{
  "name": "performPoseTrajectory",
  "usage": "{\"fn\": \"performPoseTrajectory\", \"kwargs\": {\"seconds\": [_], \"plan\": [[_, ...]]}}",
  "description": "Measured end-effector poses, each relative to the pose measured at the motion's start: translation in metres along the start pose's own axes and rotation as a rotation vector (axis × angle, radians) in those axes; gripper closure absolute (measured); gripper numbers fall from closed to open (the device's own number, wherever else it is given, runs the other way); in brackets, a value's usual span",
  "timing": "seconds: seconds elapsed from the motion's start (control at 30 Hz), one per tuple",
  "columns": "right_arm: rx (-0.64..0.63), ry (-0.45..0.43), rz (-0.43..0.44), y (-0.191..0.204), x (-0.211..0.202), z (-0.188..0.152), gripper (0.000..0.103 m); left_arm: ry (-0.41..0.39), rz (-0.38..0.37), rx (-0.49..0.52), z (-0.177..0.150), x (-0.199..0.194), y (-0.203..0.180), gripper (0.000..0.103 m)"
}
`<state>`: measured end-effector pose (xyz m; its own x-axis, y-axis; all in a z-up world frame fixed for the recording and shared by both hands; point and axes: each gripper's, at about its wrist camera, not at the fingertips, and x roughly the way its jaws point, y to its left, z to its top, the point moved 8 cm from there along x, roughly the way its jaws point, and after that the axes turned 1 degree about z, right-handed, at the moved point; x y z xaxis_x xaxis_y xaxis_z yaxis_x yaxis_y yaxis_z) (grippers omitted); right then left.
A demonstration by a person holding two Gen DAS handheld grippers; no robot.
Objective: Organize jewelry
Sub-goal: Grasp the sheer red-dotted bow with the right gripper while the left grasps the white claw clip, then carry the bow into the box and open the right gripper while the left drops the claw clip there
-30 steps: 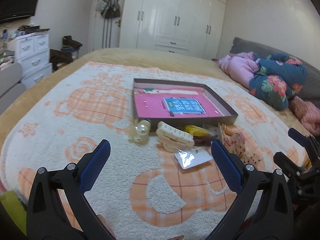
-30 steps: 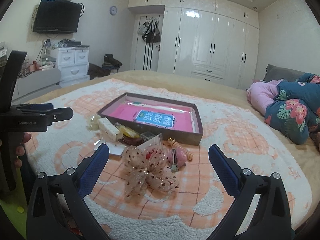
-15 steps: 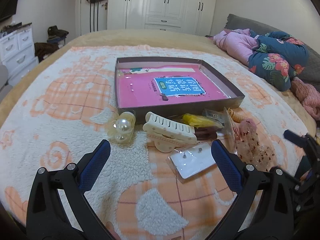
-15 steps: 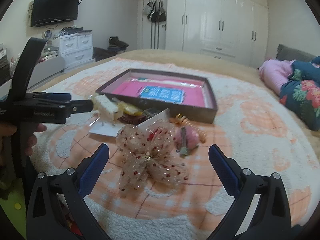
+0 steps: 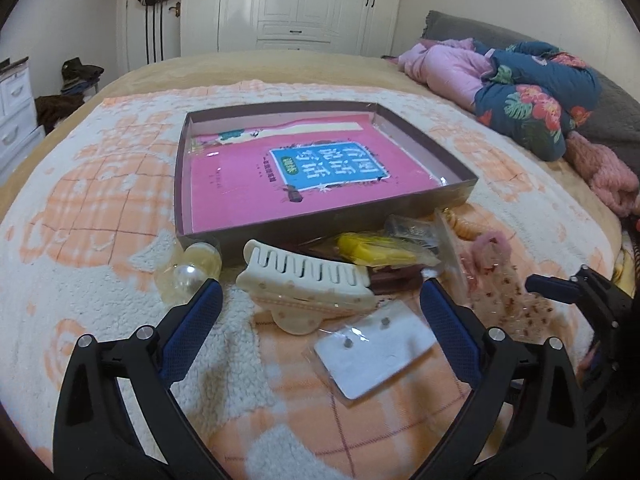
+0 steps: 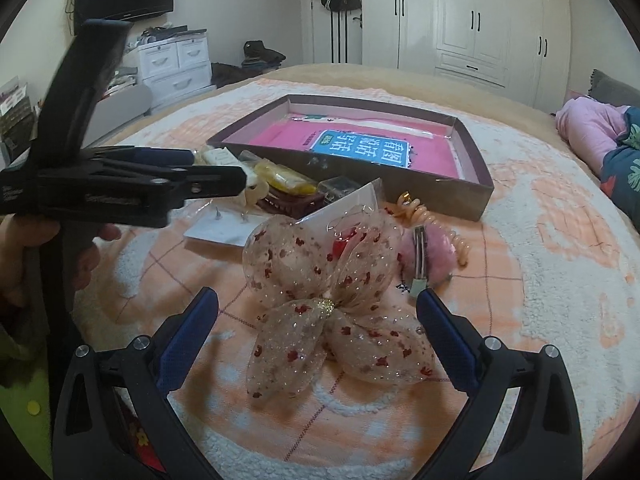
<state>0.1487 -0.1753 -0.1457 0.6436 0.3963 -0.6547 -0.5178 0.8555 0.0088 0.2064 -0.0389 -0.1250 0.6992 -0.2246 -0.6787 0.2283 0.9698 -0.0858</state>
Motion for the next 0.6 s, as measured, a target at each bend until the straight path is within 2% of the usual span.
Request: {"fn": "performPoseTrajectory", "kwargs": {"seconds": [0.17, 0.27, 0.33, 0.47, 0.6], "plan": [[0.026, 0.026, 0.008, -0.009, 0.006, -0.006, 0.042, 0.029, 0.005, 0.014, -0.002, 0.012, 0.007, 0.017], [0.037, 0.023, 0.014, -0.012, 0.004, -0.007, 0.056, 0.041, 0.010, 0.027, -0.002, 0.019, 0.007, 0.020], [0.043, 0.011, 0.015, -0.014, 0.001, -0.006, 0.060, 0.046, 0.008, 0.032, -0.002, 0.022, 0.006, 0.024], [0.069, -0.013, 0.027, -0.019, -0.008, -0.003, 0.061, 0.058, 0.002, 0.027, -0.002, 0.029, 0.006, 0.039], [0.082, -0.049, 0.015, -0.025, -0.020, 0.001, 0.061, 0.053, -0.009, 0.017, -0.003, 0.027, 0.006, 0.039]]}}
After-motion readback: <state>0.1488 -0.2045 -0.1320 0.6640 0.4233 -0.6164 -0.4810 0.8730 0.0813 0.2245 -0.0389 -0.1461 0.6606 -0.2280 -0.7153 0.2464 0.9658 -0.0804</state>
